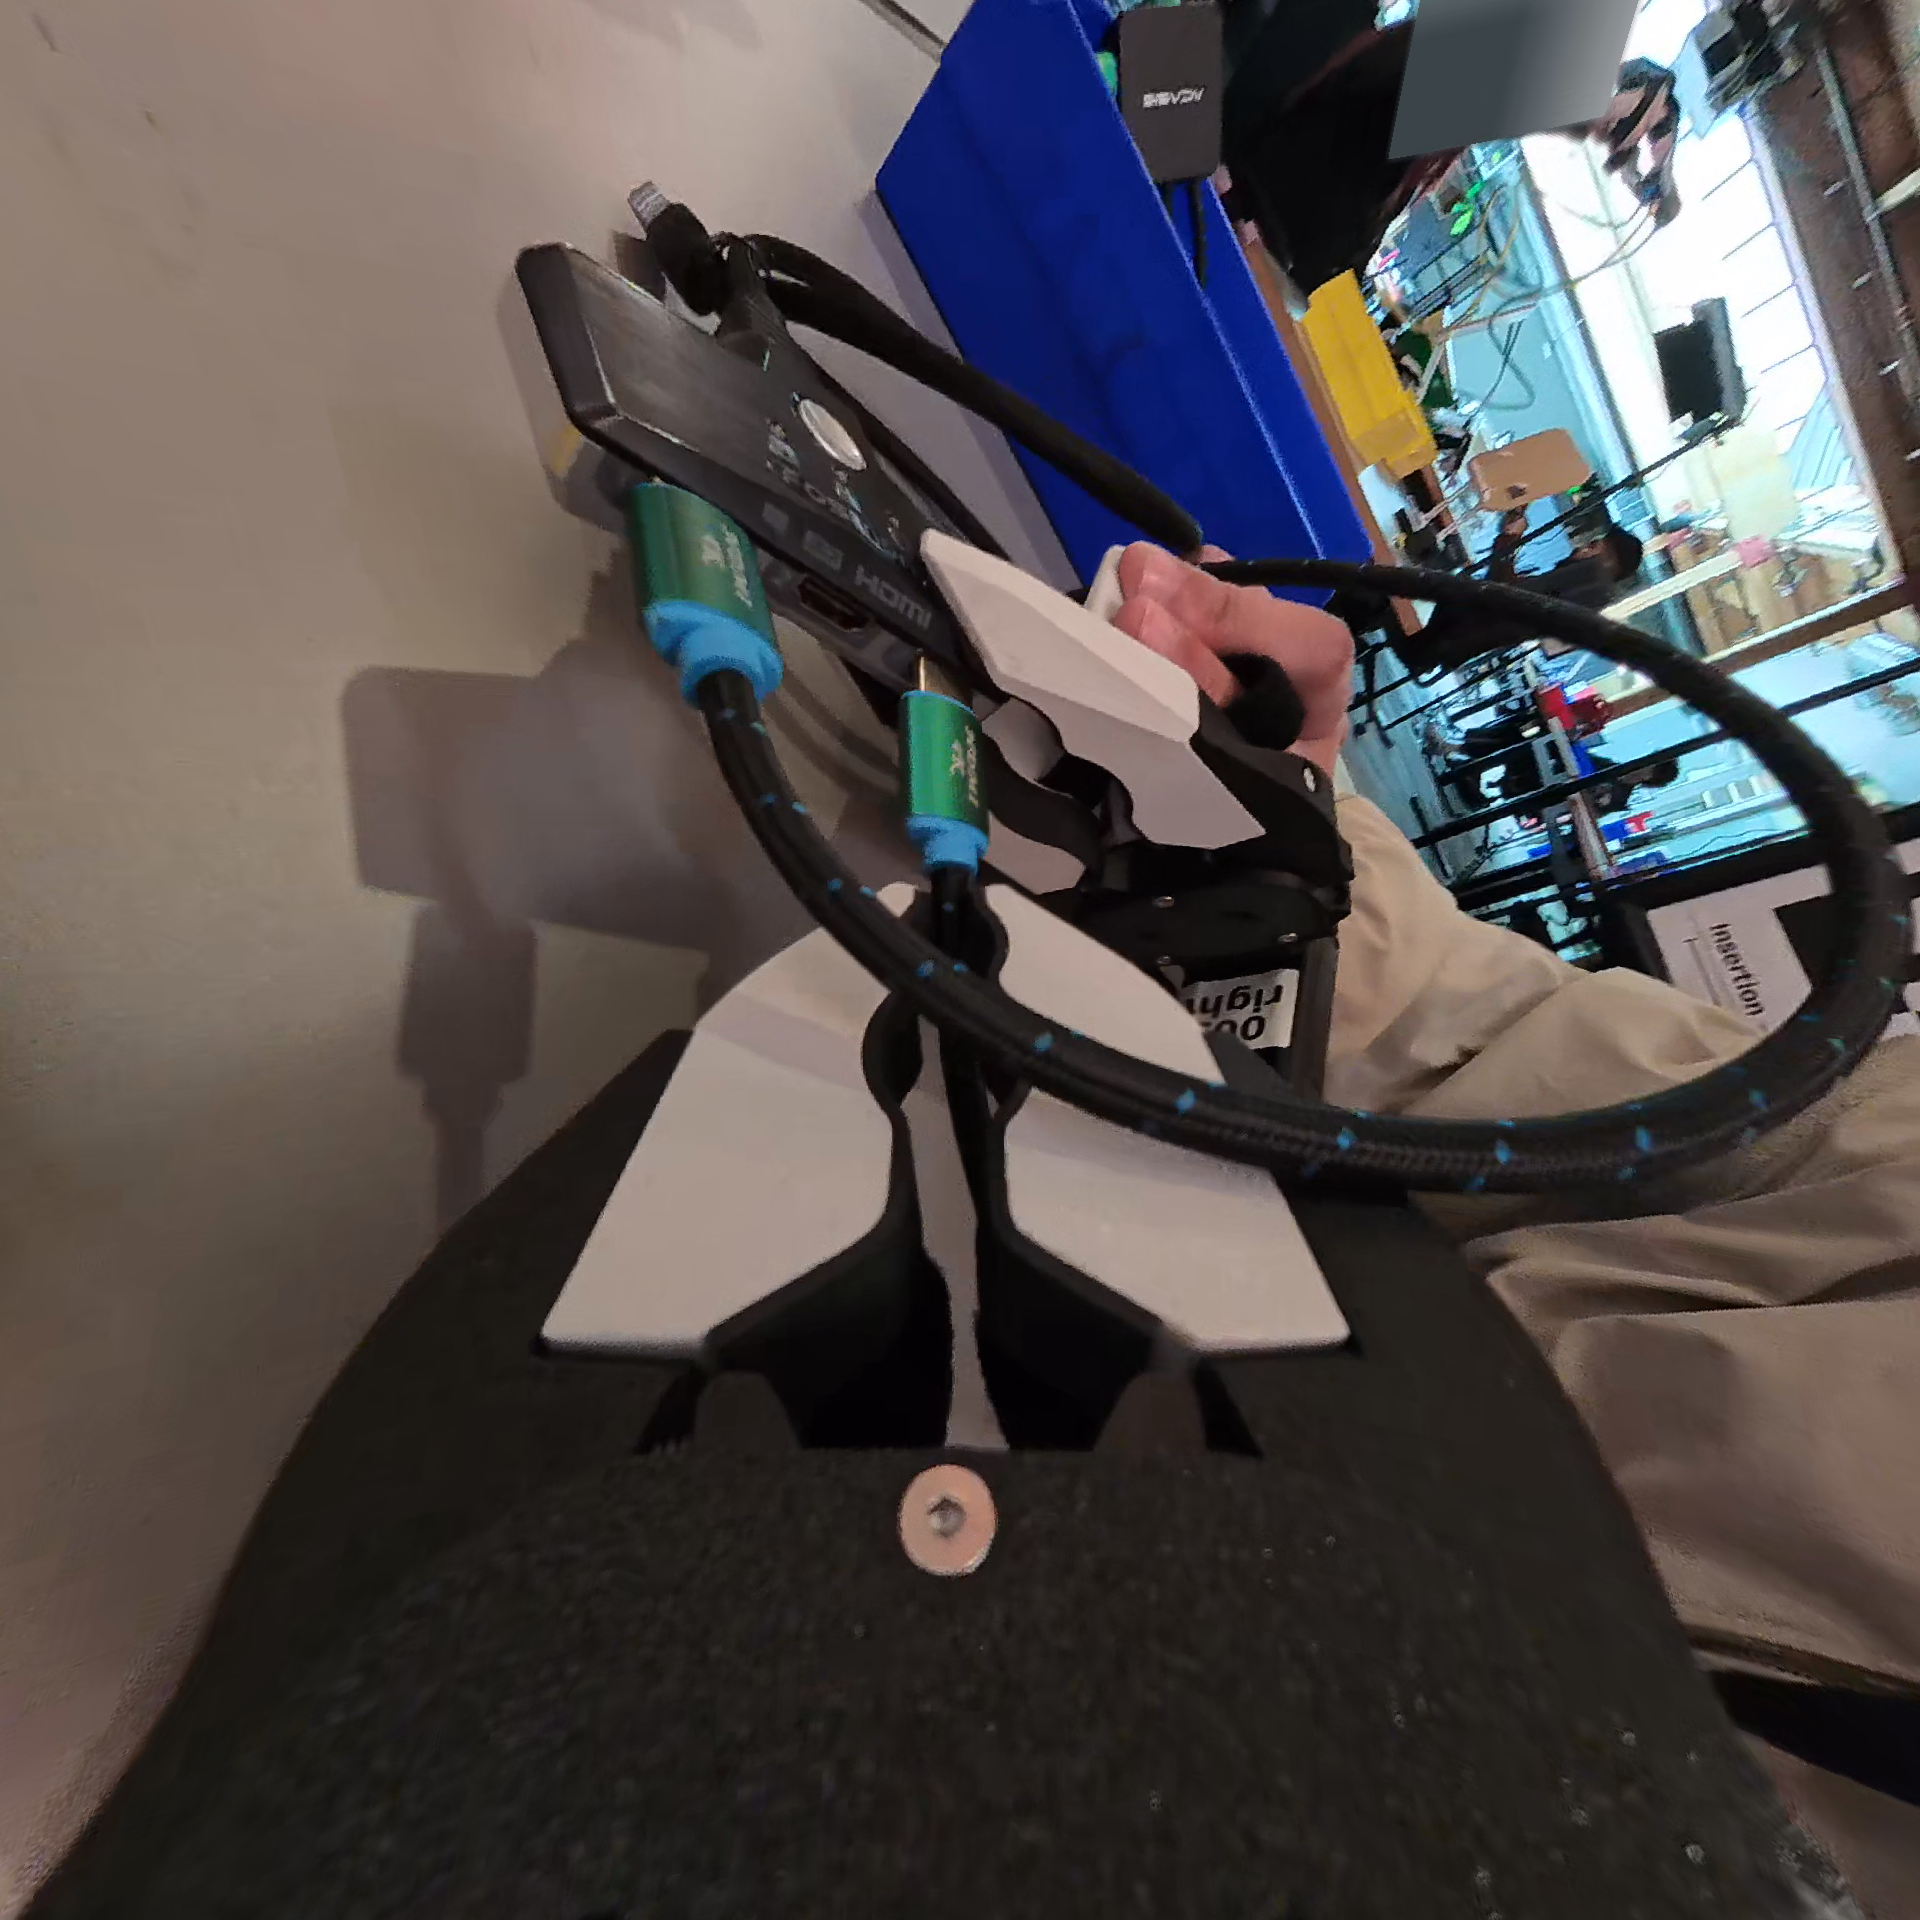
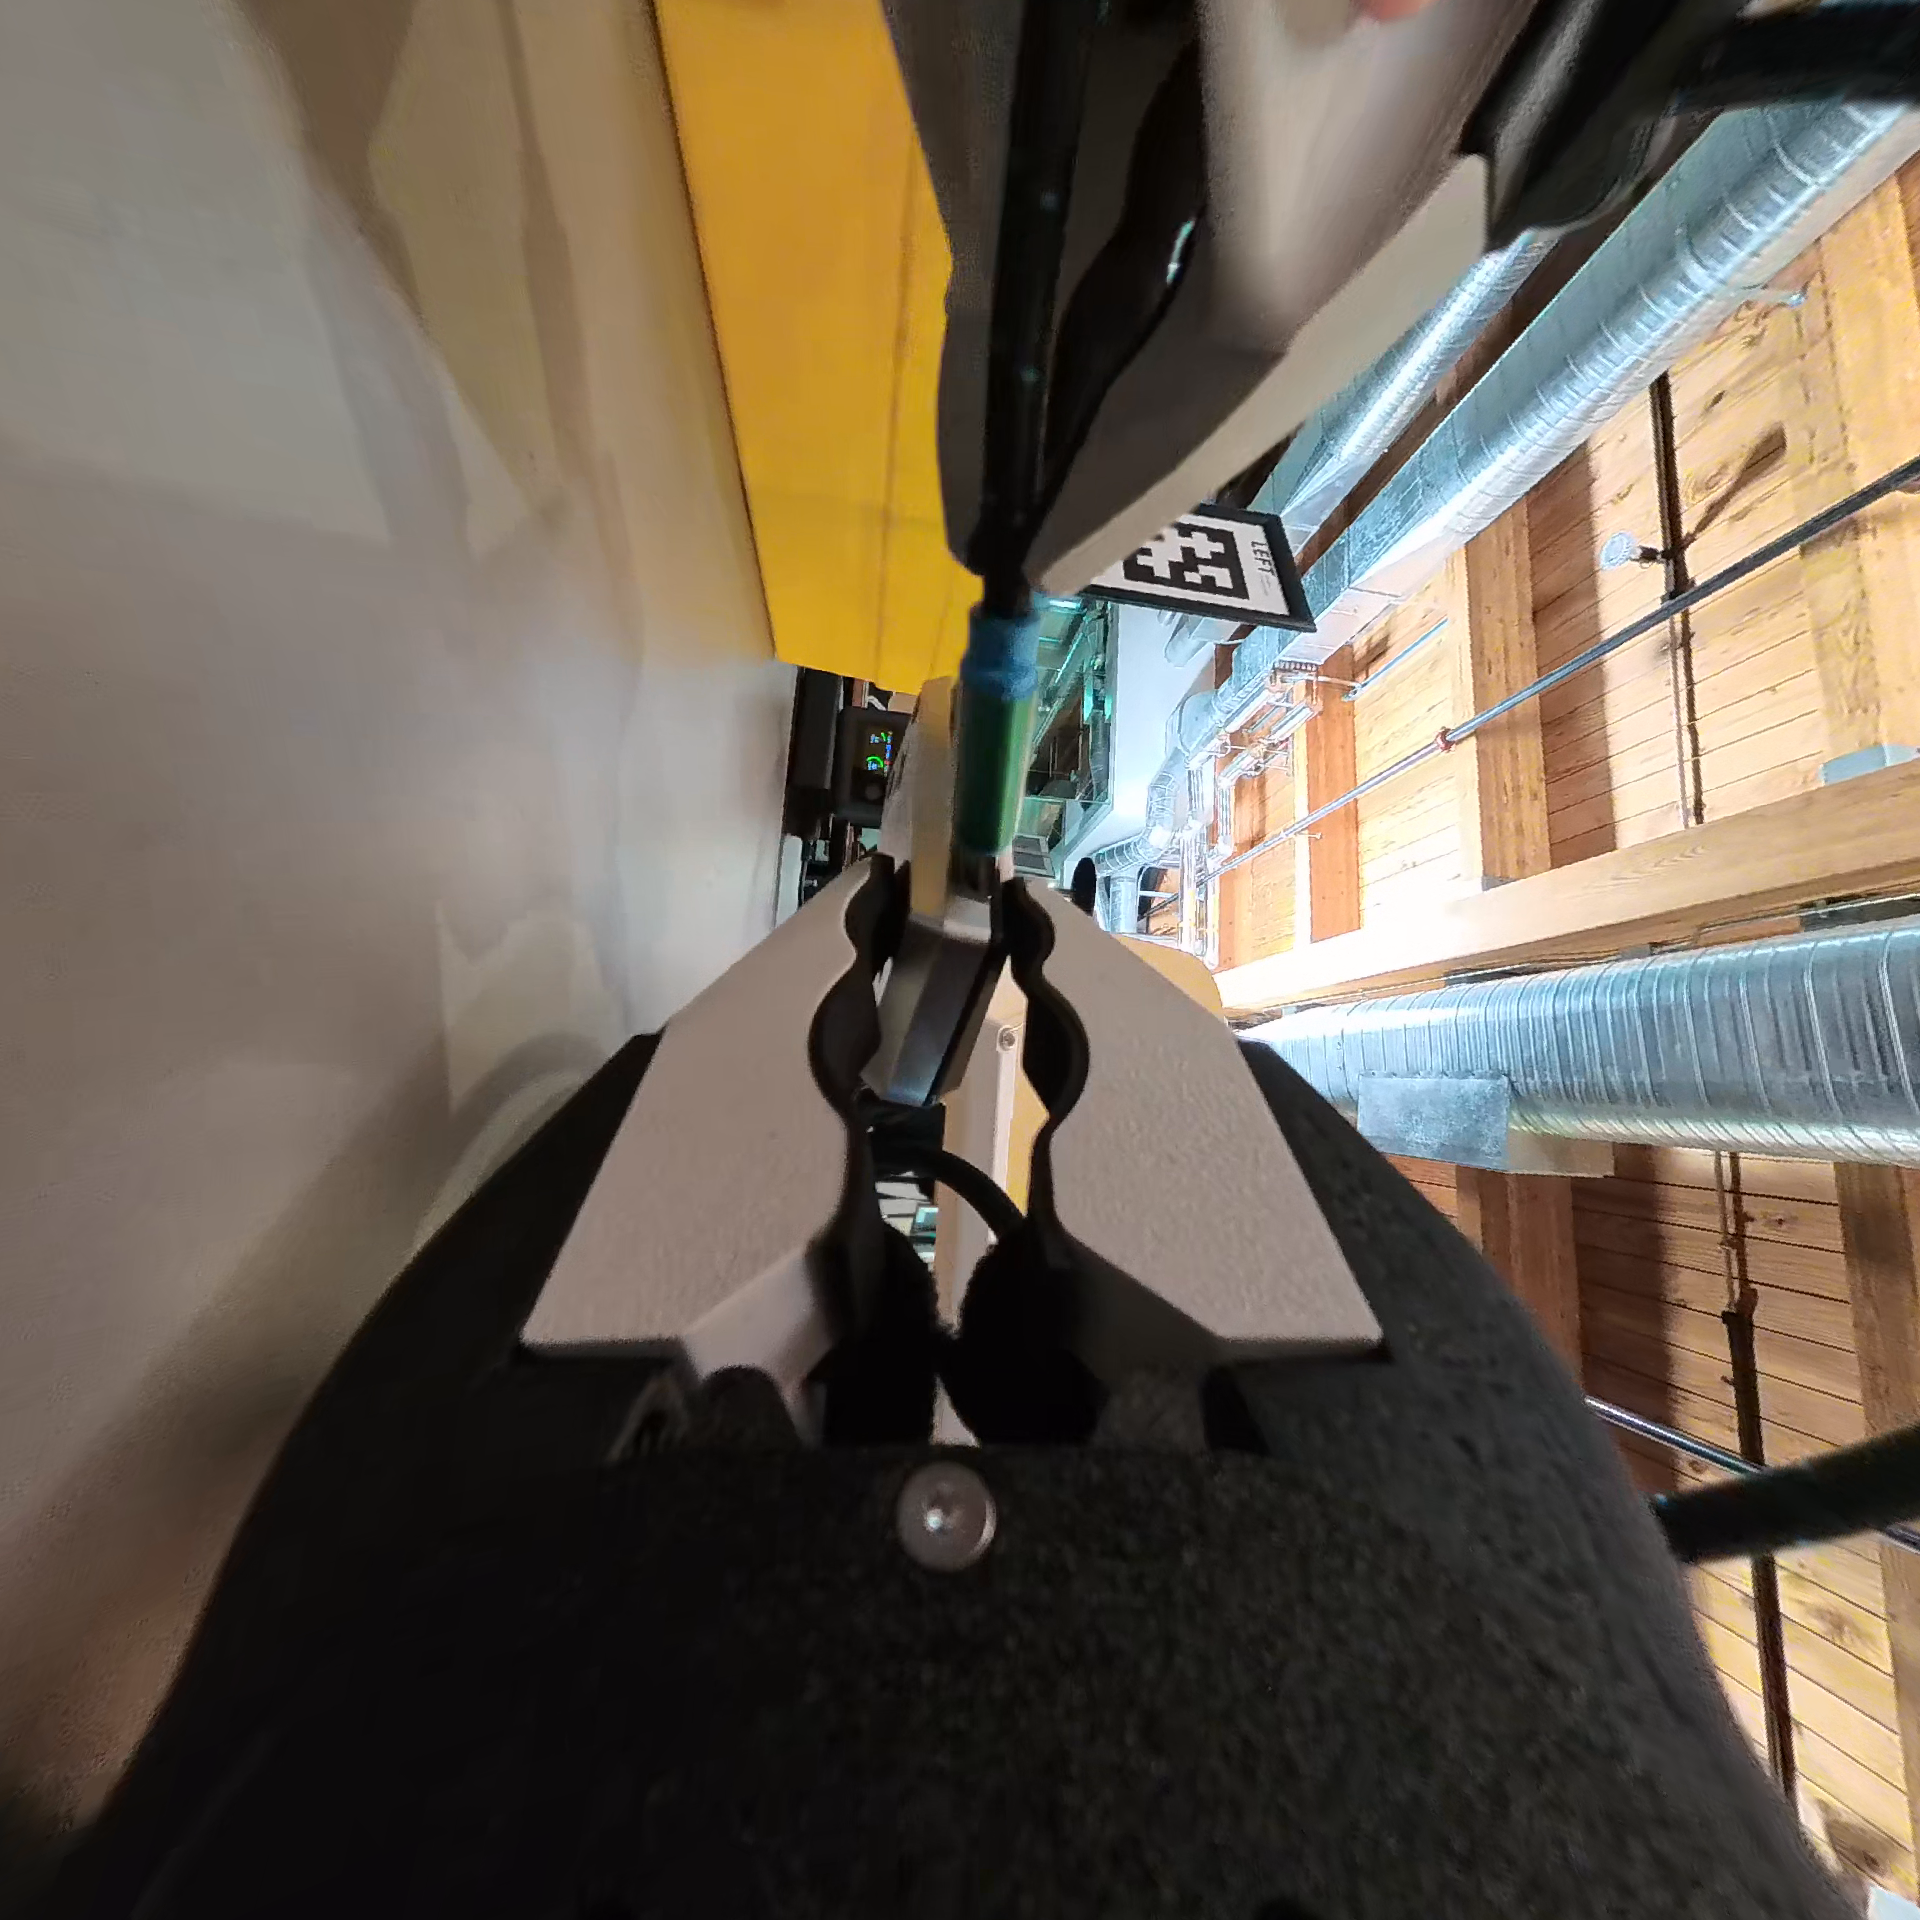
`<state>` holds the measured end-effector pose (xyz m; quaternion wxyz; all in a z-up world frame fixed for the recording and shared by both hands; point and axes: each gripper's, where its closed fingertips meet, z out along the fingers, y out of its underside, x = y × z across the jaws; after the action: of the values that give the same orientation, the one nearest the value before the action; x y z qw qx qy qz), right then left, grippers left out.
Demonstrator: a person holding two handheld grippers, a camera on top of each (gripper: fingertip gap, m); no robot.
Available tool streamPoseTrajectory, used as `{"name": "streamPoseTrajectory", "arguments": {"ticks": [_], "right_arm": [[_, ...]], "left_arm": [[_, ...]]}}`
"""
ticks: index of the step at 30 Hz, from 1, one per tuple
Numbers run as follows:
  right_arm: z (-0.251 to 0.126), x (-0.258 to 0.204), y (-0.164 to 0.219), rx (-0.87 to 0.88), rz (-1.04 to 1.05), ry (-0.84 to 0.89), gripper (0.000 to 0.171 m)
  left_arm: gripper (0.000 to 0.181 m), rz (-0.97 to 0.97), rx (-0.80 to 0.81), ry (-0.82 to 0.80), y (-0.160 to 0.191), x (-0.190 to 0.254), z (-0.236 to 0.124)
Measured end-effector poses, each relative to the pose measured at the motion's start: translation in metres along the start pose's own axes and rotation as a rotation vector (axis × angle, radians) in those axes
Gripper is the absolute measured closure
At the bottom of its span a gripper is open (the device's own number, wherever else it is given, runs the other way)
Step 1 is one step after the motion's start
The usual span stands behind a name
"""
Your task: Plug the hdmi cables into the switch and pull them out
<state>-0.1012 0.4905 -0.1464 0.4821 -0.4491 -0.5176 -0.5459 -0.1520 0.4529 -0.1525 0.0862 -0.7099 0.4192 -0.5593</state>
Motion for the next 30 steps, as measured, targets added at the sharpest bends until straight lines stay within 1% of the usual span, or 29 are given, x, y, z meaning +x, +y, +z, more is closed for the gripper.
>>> {"name": "streamPoseTrajectory", "arguments": {"ticks": [3,9,19,22,24,27,30], "right_arm": [[0.0,-0.001,0.0,-0.005,-0.007,-0.001,0.151],[0.0,0.0,0.003,-0.022,0.025,-0.011,0.151],[0.001,-0.001,0.009,-0.054,0.063,-0.024,0.152],[0.0,0.001,0.009,-0.058,0.057,-0.015,0.152],[-0.001,0.004,0.009,-0.054,0.063,-0.001,0.152],[-0.001,0.004,0.007,-0.042,0.036,0.006,0.152],[-0.001,0.007,0.007,-0.039,0.047,0.021,0.152]], "left_arm": [[0.175,-0.016,0.013,0.01,-0.001,0.0,0.0],[0.175,-0.077,0.09,0.046,-0.006,0.002,0.0],[0.176,-0.11,0.247,0.03,-0.013,0.006,0.004],[0.176,-0.142,0.257,0.06,-0.013,0.006,0.004],[0.175,-0.137,0.262,0.052,-0.013,0.006,0.004],[0.176,-0.143,0.2,0.05,-0.006,0.006,0.007],[0.176,-0.154,0.199,0.082,-0.005,0.012,0.009]]}}
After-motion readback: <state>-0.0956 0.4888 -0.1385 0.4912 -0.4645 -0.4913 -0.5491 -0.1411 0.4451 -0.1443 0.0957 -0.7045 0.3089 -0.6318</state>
